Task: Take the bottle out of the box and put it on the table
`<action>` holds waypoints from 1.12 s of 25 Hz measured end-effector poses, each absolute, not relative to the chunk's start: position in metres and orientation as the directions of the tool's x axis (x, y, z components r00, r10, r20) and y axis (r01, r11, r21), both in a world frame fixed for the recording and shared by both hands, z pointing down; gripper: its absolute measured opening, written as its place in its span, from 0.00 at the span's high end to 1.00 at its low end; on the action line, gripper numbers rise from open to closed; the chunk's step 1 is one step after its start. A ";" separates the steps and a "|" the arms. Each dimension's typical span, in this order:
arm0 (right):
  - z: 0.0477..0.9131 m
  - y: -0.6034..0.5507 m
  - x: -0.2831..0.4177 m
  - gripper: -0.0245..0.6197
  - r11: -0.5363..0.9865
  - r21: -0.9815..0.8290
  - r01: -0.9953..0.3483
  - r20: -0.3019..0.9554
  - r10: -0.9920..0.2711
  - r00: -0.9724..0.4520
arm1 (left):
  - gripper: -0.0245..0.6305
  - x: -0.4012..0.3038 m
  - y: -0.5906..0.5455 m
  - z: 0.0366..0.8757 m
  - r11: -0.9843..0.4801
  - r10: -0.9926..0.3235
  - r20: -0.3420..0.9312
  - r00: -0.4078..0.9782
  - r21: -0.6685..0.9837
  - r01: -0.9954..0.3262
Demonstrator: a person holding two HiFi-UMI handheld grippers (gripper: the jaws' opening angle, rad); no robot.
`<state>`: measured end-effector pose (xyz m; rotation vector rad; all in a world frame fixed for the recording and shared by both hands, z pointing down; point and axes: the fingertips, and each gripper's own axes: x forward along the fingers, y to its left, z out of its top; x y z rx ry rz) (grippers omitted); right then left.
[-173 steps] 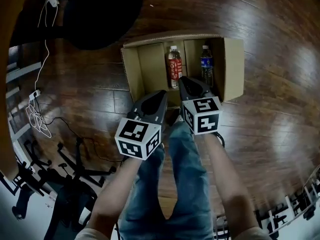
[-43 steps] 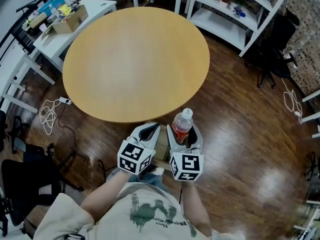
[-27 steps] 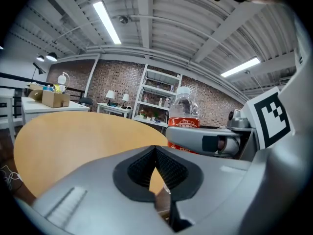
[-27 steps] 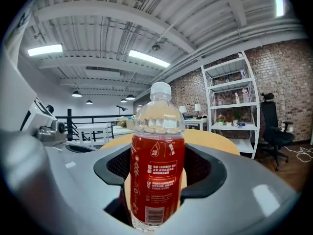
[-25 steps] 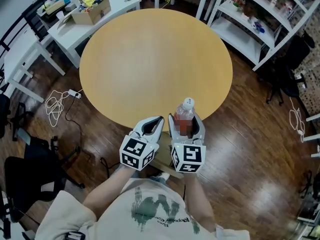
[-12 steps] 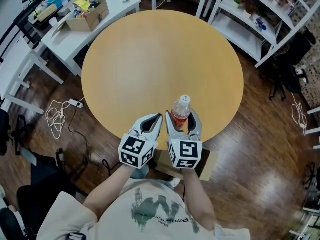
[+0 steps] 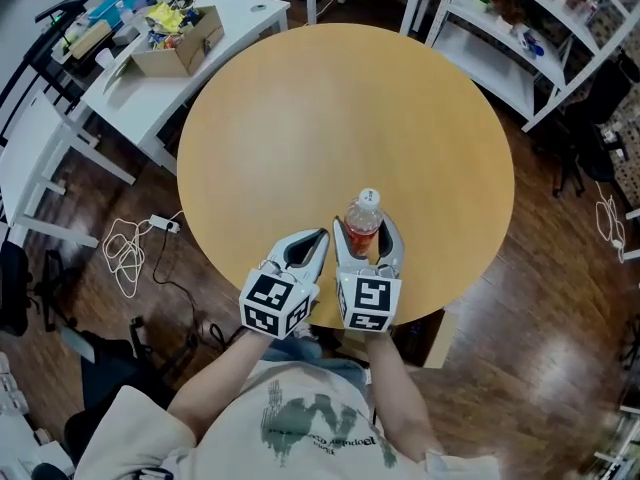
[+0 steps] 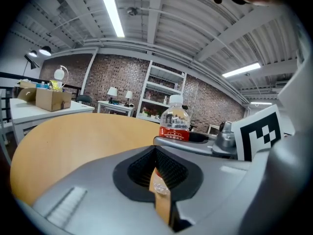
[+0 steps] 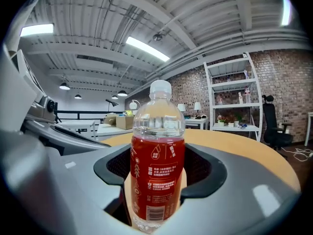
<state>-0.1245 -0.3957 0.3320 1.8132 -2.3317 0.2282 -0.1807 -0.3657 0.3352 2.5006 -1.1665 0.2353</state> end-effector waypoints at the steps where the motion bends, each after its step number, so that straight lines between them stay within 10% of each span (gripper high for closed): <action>1: 0.334 -0.399 -0.127 0.49 0.237 -0.009 -0.971 0.232 -0.945 -0.232 | 1.00 -0.184 -0.369 0.336 -0.593 -0.700 0.303 0.646 0.258 -0.763; 28: 0.344 -0.375 -0.127 0.47 0.218 0.040 -0.975 0.291 -0.936 -0.197 | 1.00 -0.184 -0.347 0.341 -0.604 -0.672 0.264 0.692 0.344 -0.719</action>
